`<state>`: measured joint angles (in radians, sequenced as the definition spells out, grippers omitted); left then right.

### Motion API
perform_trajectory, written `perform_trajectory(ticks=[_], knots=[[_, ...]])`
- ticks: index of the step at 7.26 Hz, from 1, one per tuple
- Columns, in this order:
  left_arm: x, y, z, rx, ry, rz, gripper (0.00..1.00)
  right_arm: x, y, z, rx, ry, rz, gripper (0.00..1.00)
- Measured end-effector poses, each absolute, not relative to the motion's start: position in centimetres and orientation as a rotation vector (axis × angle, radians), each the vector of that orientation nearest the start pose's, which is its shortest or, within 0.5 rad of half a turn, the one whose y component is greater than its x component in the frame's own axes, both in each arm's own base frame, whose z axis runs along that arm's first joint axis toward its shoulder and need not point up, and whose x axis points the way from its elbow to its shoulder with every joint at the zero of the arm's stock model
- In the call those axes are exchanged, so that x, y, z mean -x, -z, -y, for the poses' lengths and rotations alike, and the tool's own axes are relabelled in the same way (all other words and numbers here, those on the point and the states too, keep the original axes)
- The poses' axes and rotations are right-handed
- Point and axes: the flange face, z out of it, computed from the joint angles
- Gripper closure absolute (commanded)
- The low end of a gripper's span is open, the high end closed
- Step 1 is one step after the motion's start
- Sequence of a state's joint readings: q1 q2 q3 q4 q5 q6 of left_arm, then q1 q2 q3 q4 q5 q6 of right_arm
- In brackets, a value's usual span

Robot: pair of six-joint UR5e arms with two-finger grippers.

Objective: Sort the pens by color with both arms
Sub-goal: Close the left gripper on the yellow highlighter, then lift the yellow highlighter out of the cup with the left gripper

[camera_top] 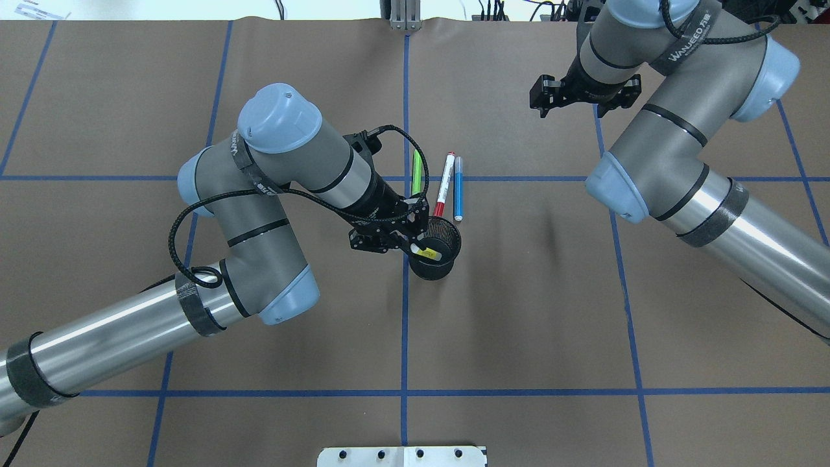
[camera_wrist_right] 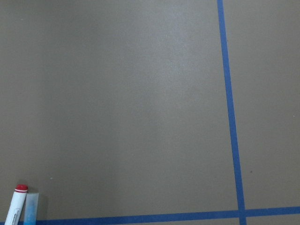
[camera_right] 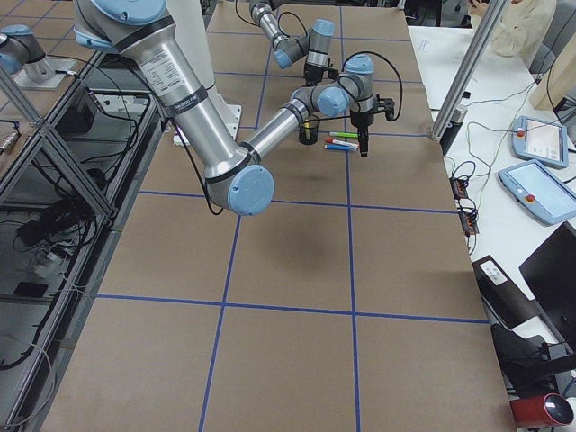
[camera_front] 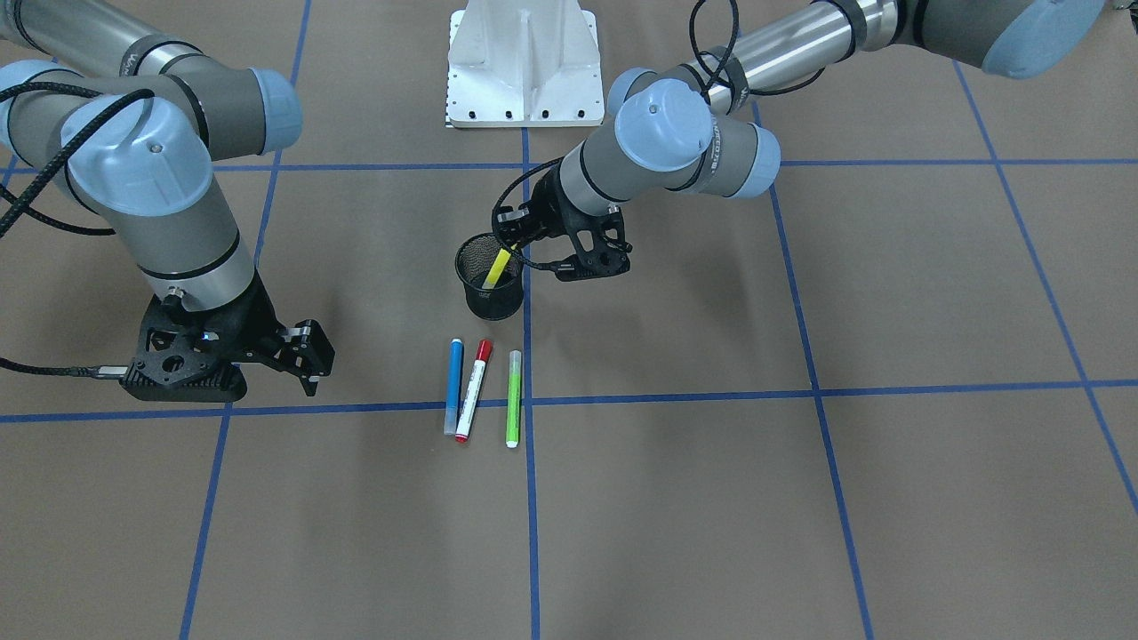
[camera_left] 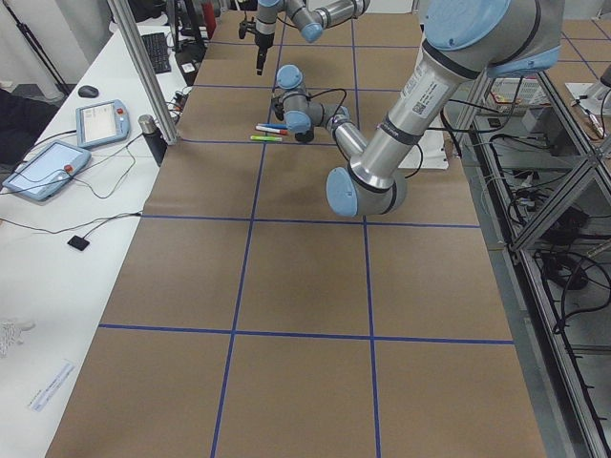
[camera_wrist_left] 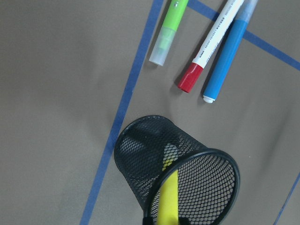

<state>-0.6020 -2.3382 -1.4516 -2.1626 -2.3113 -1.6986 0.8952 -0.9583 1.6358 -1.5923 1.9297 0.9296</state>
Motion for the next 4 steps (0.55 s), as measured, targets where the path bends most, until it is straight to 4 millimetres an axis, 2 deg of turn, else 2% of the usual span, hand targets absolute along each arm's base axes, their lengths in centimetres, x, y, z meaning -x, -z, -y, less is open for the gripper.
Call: perform_trajectory(ticks=[2, 4], knots=[[-53.0, -14.3, 44.9, 0.364, 0.124, -1.313, 0.75, 35.2, -27.7, 59.6, -0.203, -0.125, 0.708, 0.02], [-50.1, -12.5, 45.5, 0.333, 0.122, -1.356, 0.76, 35.2, -27.7, 59.6, -0.203, -0.125, 0.708, 0.02]])
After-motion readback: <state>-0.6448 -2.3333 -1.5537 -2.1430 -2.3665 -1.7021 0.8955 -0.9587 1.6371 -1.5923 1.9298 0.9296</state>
